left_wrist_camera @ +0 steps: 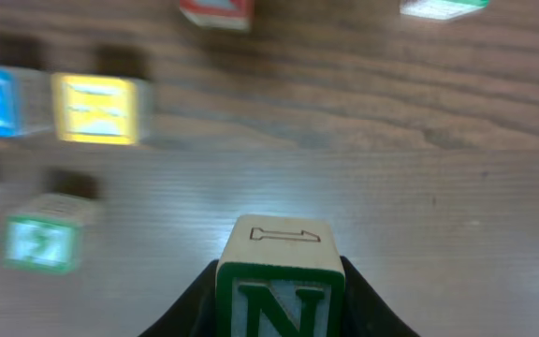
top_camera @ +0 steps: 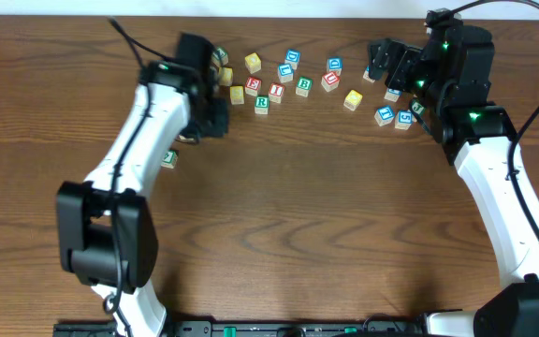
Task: Spell out NEURIPS
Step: 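Carry the green N block forward and set it down on the table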
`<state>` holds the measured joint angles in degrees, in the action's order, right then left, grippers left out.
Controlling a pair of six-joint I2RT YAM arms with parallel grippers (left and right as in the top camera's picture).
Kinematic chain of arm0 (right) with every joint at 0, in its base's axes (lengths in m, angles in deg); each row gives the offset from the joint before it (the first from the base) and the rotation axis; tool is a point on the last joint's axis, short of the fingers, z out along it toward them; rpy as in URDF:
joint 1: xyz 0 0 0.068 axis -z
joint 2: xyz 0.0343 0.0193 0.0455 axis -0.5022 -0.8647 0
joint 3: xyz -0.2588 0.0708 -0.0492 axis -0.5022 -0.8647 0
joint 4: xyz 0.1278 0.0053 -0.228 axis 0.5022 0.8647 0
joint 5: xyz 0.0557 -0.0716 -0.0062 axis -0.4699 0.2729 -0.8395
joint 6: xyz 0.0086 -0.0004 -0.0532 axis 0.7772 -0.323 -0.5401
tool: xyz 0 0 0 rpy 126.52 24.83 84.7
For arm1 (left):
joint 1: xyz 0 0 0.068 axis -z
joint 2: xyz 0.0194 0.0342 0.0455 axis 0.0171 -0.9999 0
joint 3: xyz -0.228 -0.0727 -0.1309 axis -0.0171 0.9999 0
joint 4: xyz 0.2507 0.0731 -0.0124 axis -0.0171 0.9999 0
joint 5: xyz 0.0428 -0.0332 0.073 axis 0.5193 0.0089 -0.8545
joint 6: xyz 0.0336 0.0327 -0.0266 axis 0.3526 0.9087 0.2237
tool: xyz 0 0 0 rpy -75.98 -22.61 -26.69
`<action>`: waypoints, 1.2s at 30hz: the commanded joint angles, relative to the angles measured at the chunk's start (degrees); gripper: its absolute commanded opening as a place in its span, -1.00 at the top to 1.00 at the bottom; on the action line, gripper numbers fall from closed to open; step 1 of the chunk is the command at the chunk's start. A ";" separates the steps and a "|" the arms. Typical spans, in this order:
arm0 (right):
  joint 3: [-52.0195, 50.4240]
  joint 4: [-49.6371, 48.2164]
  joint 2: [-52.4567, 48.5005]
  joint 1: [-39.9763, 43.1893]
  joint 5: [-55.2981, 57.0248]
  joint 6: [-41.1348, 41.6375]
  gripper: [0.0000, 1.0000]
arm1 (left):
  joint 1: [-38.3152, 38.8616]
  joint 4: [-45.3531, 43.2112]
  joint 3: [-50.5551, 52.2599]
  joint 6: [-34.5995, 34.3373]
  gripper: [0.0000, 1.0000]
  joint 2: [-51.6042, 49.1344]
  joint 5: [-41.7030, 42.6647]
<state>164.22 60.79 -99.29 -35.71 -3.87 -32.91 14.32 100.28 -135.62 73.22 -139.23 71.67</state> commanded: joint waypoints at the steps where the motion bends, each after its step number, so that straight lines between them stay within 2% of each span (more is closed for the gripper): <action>1: 0.81 -0.04 0.24 -0.22 0.46 0.55 -0.99 | 2.40 -3.89 3.76 -4.57 0.57 -2.12 -0.17; 11: 0.81 -0.04 0.24 -0.22 0.46 0.72 -0.99 | 6.29 -14.10 4.72 -6.64 0.57 -7.41 -0.17; 30: 0.81 0.00 0.24 -0.22 0.46 0.72 -0.99 | 7.96 -12.04 4.74 -6.62 0.56 -10.75 -1.14; 36: 0.81 0.00 0.24 -0.24 0.46 0.72 -0.99 | 7.96 -12.63 4.76 -6.58 0.46 -10.78 -3.89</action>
<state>164.22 60.79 -99.29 -35.71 -3.87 -32.89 22.45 87.71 -130.97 67.08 -149.24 70.14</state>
